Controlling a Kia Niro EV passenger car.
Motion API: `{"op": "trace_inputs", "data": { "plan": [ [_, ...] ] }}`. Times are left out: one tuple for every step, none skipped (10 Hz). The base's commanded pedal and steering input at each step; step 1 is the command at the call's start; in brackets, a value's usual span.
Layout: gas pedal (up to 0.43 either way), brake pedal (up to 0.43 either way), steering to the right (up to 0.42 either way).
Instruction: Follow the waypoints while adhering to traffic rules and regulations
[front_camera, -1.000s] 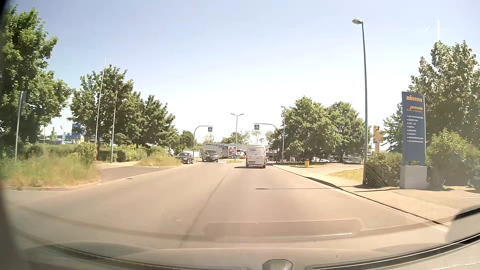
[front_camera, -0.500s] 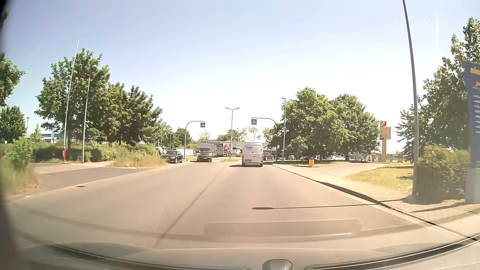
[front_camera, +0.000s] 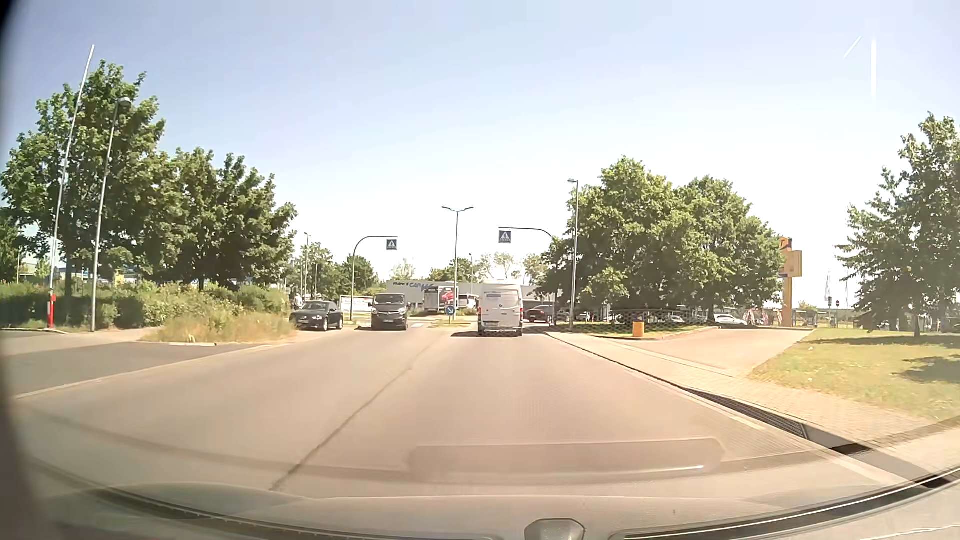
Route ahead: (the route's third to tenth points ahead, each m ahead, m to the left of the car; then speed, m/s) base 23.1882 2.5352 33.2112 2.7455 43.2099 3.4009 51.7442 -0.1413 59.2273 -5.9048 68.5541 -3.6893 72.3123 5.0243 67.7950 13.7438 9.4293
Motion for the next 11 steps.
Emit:
{"op": "trace_inputs", "data": {
  "plan": [
    [0.000, 0.030, 0.002],
    [0.000, 0.030, 0.001],
    [0.000, 0.030, 0.001],
    [0.000, 0.030, 0.000],
    [0.000, 0.030, 0.000],
    [0.000, 0.030, 0.000],
    [0.000, 0.030, 0.000],
    [0.000, 0.037, -0.001],
    [0.000, 0.055, -0.001],
    [0.000, 0.067, -0.001],
    [0.000, 0.098, -0.001]
  ]
}}
